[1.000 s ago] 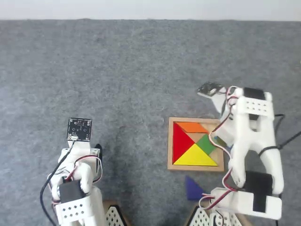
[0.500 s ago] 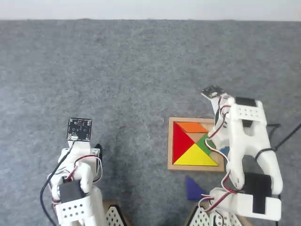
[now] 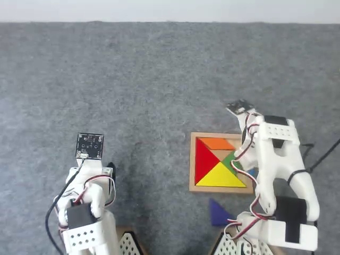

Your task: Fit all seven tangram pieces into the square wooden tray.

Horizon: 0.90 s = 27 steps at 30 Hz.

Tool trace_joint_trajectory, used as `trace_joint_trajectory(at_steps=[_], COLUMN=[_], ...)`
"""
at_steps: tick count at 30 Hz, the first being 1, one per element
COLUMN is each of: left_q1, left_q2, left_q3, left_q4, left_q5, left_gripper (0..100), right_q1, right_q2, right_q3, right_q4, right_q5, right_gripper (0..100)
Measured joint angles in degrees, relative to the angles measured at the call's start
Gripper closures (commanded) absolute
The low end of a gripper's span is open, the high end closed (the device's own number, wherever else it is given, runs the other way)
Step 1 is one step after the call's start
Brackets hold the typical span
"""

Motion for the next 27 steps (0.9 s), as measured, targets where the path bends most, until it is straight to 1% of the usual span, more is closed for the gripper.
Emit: trace_joint_trajectory(at_steps=[3, 8, 13, 16, 20, 23, 27], left_q1=[0.0, 0.0, 0.0, 0.0, 0.0, 0.0, 0.0], left_q2=[0.0, 0.0, 0.0, 0.0, 0.0, 0.0, 0.0], left_q3=[0.0, 0.0, 0.0, 0.0, 0.0, 0.0, 0.0], left_q4=[0.0, 0.0, 0.0, 0.0, 0.0, 0.0, 0.0], left_q5=[0.0, 0.0, 0.0, 0.0, 0.0, 0.0, 0.0], left_gripper=[82, 82, 82, 82, 82, 82, 82], right_q1=[0.0, -2.4, -3.3, -3.6, -3.4, -3.6, -3.3], right_q2=[0.0, 0.0, 0.0, 0.0, 0.0, 0.0, 0.0], right_q3=[-2.6, -3.3, -3.3, -3.3, -3.3, -3.3, -3.3], right_q4=[0.1, 1.6, 7.2, 10.6, 12.4, 12.4, 9.7], right_q5=[10.7, 31.9, 56.5, 67.9, 80.6, 88.4, 97.4], right_gripper=[91.9, 92.1, 92.3, 92.4, 92.4, 92.4, 92.4])
